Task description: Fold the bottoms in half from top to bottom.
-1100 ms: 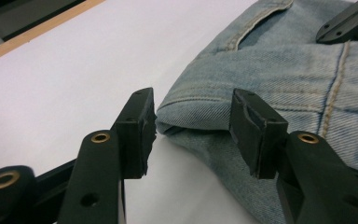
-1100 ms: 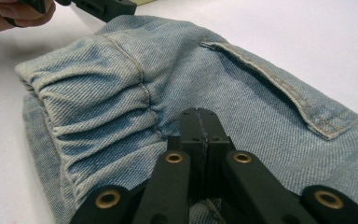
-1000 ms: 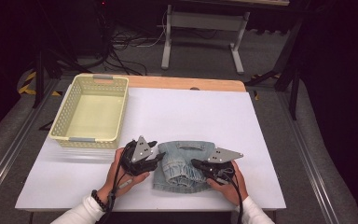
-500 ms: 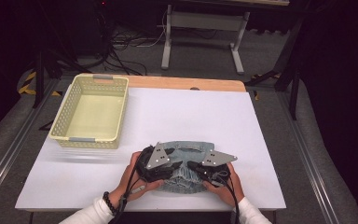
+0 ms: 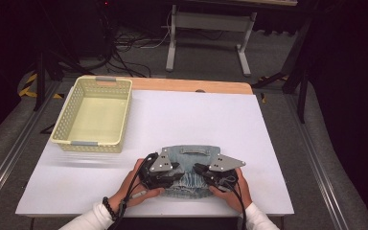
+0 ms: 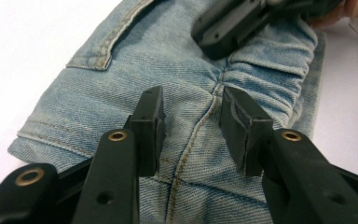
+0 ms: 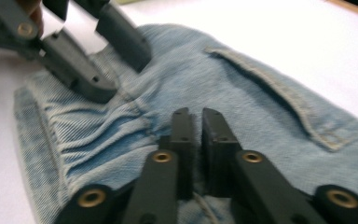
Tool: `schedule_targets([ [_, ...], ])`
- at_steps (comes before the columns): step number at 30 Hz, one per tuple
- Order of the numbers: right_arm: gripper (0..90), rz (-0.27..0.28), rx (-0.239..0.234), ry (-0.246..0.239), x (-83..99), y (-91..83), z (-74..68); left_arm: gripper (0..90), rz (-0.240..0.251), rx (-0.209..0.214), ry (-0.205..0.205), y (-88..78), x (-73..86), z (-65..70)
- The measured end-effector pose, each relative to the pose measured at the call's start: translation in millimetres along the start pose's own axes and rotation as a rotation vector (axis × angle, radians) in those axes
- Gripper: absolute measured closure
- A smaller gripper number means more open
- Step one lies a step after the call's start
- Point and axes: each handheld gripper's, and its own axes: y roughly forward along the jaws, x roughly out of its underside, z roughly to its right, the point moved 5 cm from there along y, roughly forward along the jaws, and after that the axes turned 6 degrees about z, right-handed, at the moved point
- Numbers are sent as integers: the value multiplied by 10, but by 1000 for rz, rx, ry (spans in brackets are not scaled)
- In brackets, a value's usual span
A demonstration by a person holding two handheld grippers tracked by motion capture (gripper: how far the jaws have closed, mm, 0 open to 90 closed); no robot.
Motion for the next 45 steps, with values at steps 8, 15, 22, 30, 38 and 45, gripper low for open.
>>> schedule_targets([
  [8, 683, 88, 146, 29, -74, -148, 192, 611, -10, 10, 1, 2, 19, 1],
  [15, 701, 61, 255, 61, 38, -191, 415, 611, -13, 16, 15, -6, 31, 8],
  [22, 900, -17, 127, 10, 150, -150, 151, 606, 1, 10, 29, -59, 25, -2],
  [30, 900, -10, 112, 30, 190, -248, -35, 584, 11, -29, 55, -134, -16, 23],
  [38, 900, -18, 110, 30, 215, -283, -138, 492, 35, -70, 37, -217, -60, -23],
  [45, 900, -31, 114, -3, 220, -274, -148, 265, 77, -222, -42, -358, -104, -226],
])
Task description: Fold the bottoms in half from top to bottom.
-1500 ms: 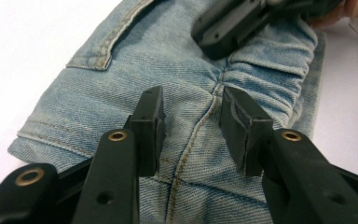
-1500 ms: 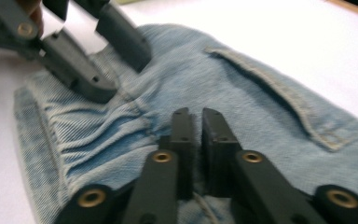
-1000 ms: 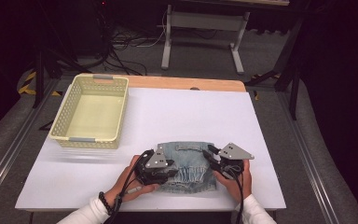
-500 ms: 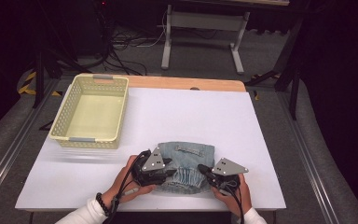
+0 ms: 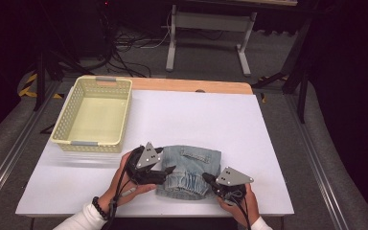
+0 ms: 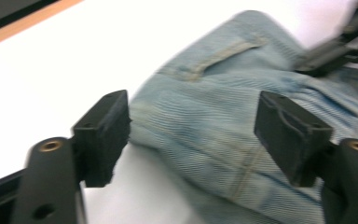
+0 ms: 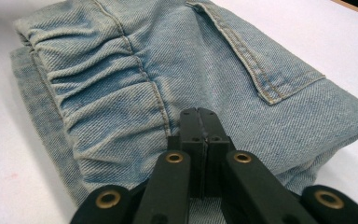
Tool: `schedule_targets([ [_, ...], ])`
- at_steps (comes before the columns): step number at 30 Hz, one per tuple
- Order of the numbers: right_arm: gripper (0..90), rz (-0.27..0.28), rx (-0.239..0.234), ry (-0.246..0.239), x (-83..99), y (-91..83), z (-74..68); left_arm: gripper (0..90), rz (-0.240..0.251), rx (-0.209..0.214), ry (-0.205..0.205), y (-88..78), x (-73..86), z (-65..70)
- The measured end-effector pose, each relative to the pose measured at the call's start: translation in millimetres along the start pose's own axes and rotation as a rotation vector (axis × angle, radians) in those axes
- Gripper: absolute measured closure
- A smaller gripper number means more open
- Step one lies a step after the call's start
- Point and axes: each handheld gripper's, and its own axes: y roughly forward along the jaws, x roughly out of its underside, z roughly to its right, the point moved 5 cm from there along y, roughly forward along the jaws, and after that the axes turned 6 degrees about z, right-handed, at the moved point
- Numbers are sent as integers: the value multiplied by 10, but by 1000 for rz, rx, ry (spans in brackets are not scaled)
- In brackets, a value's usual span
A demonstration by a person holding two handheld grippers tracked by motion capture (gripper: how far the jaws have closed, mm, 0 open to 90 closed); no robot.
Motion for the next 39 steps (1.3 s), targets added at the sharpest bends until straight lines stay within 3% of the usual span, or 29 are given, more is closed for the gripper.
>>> schedule_targets([
  [6, 900, -1, 8, -35, -4, 6, 5, 204, -25, 2, -12, 68, 55, -36],
  [12, 868, 10, 13, -39, -16, -3, 36, 178, -30, -21, -9, 86, 89, -109],
  [21, 744, 34, 33, -6, -56, -28, 116, 170, 6, -31, -27, 91, 51, -130],
  [22, 656, 41, 42, 13, -67, -30, 150, 168, 9, -27, -22, 105, 41, -119],
  [29, 409, 50, 92, 96, -67, -23, 277, 146, -27, -3, -74, 218, 82, -116],
  [33, 254, 37, 131, 144, -42, 7, 351, 133, -57, 9, -128, 286, 139, -131],
  [39, 133, -12, 111, 268, 46, 112, 467, 124, -90, 2, -206, 380, 228, -122],
])
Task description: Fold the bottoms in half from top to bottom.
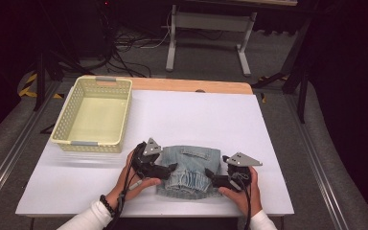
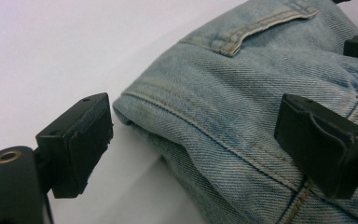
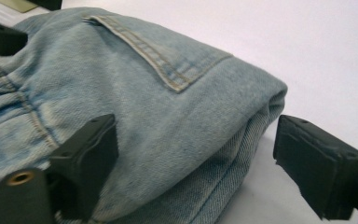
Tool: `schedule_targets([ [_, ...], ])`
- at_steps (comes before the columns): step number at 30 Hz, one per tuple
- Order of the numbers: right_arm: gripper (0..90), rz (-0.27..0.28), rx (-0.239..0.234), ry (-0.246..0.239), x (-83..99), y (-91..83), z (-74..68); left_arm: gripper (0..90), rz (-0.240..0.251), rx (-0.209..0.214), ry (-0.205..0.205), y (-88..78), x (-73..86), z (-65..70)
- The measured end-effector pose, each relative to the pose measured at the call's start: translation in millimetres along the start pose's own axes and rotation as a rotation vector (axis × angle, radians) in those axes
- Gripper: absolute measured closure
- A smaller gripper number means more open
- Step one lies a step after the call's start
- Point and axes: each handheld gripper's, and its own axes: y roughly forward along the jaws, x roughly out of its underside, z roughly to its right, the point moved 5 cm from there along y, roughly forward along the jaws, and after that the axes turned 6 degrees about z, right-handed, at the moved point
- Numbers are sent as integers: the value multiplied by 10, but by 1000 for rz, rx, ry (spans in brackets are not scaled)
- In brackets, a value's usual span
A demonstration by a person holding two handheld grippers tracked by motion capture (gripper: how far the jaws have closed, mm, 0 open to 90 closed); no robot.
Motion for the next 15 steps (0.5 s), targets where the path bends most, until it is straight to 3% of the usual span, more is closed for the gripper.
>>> schedule_targets([
  [3, 94, -23, -18, 51, 23, 52, 49, 108, -5, -3, -33, 21, 19, -12],
  [6, 82, -50, -41, 91, 34, 92, 80, 107, -18, 18, -95, 52, 53, -35],
  [7, 82, -57, -47, 96, 34, 102, 83, 107, -18, 18, -95, 52, 53, -35],
  [11, 82, -89, -72, 121, 38, 146, 92, 107, -55, 94, -233, 112, 108, -68],
  [13, 89, -109, -89, 143, 42, 163, 102, 107, -66, 121, -263, 128, 124, -86],
  [15, 98, -125, -114, 157, 42, 183, 112, 107, -79, 124, -256, 129, 117, -84],
])
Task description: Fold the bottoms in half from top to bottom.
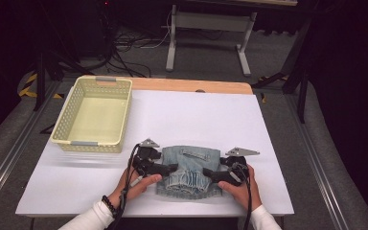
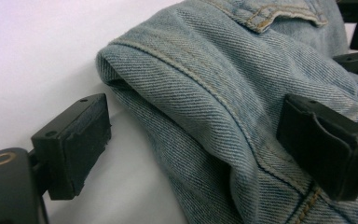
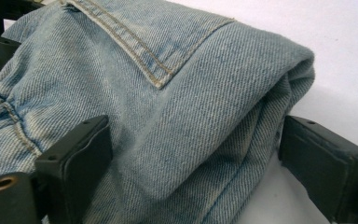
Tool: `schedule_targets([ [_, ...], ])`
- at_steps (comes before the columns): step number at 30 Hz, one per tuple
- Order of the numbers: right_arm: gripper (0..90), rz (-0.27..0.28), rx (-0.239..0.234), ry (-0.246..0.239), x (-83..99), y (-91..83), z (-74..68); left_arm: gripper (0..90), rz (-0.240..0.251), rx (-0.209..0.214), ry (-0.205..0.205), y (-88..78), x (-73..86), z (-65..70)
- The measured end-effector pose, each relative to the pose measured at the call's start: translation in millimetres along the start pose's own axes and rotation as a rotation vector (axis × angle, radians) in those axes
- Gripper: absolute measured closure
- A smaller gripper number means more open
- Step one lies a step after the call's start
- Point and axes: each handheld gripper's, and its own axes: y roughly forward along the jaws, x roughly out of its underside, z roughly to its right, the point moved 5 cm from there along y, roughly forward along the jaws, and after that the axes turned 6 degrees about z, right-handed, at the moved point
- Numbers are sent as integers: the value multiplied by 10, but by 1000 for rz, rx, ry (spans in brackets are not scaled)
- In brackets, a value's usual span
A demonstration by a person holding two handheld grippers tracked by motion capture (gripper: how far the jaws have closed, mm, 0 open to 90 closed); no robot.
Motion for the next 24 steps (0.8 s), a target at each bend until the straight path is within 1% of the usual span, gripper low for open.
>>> schedule_targets([
  [3, 105, -4, -3, -3, -3, 5, -4, 108, 1, 4, -5, 11, -3, 11],
  [4, 148, -6, -14, -6, -5, 5, -17, 128, 0, 24, -3, 17, -3, 25],
  [6, 176, -10, -24, -11, -6, 3, -27, 147, -3, 36, 5, 23, -9, 33],
  [8, 194, -11, -32, -9, -6, 0, -28, 169, -13, 59, -8, 25, -14, 38],
  [9, 208, -10, -37, -10, -6, 0, -28, 169, -22, 62, -9, 26, -19, 36],
  [12, 240, -12, -46, -6, -6, -1, -33, 176, -22, 62, -13, 38, -26, 44],
  [14, 249, -13, -47, -7, -7, -1, -36, 187, -32, 67, 5, 42, -28, 48],
  [15, 259, -13, -47, -8, -7, -1, -38, 221, -37, 75, 14, 44, -29, 51],
  [17, 284, -11, -47, -13, -10, 3, -45, 281, -36, 78, 2, 54, -26, 69],
  [18, 314, -10, -48, -15, -11, 4, -51, 336, -40, 85, 8, 60, -22, 76],
  [19, 329, -9, -49, -17, -12, 4, -60, 364, -42, 86, 11, 64, -24, 78],
  [21, 407, -2, -60, -27, -13, 3, -77, 439, -51, 101, 6, 66, -23, 78],
  [23, 509, 5, -78, -40, -9, -7, -100, 524, -48, 98, 23, 64, -25, 78],
  [24, 557, 10, -76, -49, -10, -13, -109, 559, -46, 92, 37, 57, -28, 83],
])
